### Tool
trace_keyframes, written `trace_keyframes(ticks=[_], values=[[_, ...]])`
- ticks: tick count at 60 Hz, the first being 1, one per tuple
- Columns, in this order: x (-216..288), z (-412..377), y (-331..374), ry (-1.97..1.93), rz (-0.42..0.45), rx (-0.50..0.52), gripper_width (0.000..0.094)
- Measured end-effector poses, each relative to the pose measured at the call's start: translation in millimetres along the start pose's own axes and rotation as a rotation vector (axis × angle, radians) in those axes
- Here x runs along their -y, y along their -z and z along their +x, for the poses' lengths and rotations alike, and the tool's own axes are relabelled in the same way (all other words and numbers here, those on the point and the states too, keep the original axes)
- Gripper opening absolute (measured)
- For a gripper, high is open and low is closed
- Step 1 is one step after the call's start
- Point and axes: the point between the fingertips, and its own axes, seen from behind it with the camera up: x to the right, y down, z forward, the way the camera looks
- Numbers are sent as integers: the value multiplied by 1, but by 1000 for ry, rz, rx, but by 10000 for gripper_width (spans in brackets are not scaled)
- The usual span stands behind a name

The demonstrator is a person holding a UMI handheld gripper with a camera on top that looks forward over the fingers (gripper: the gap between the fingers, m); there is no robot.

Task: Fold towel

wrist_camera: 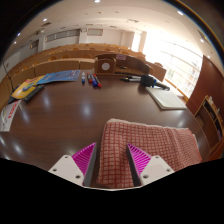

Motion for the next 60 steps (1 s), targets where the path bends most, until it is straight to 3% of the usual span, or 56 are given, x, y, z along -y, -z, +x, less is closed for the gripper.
trace_keyframes(ticks=[10,14,19,26,33,39,46,55,57,60], values=[[6,10,-8,49,28,-34,98],[7,10,-6,46,25,-32,58],[7,-3,0,22,4,23,45],[23,-47,36,-88,7,224,45],[69,-62,91,-170,108,393,45],[103,-33,127,-233,197,462,45],[100,33,121,-261,225,421,45],[39,124,62,-281,135,276,54],[27,141,50,-268,124,246,80],[9,164,34,-239,97,194,206]])
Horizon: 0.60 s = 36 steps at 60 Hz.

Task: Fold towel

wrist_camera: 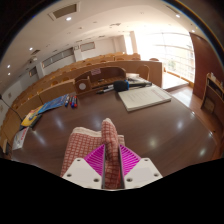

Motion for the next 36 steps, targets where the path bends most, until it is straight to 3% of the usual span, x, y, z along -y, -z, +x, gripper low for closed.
trace_keyframes(ticks=[9,24,36], values=[[2,35,11,73,28,-47,858],[15,-6,85,212,91,-16,847],[7,-41,163,262,131,-55,851]])
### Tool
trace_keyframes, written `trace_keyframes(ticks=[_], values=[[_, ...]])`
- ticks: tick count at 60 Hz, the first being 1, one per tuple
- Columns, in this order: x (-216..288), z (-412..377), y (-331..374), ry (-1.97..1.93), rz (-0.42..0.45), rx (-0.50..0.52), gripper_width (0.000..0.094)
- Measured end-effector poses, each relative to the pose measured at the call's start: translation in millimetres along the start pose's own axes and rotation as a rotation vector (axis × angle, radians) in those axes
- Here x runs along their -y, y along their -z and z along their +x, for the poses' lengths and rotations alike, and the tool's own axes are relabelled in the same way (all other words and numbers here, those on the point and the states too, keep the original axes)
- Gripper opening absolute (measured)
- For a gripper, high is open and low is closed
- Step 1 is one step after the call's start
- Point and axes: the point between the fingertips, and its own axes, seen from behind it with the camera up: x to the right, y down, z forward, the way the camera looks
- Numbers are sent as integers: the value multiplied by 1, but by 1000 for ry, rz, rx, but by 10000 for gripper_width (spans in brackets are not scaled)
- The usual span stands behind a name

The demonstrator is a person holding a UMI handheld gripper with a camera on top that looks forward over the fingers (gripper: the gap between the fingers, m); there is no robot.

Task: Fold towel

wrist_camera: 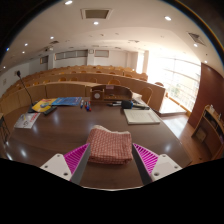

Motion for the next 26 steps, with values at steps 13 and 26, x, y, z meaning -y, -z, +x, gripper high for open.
trace_keyframes(ticks=[13,26], values=[[-11,-35,85,12,34,-46,849],[-24,-56,132,3,43,-46,846]])
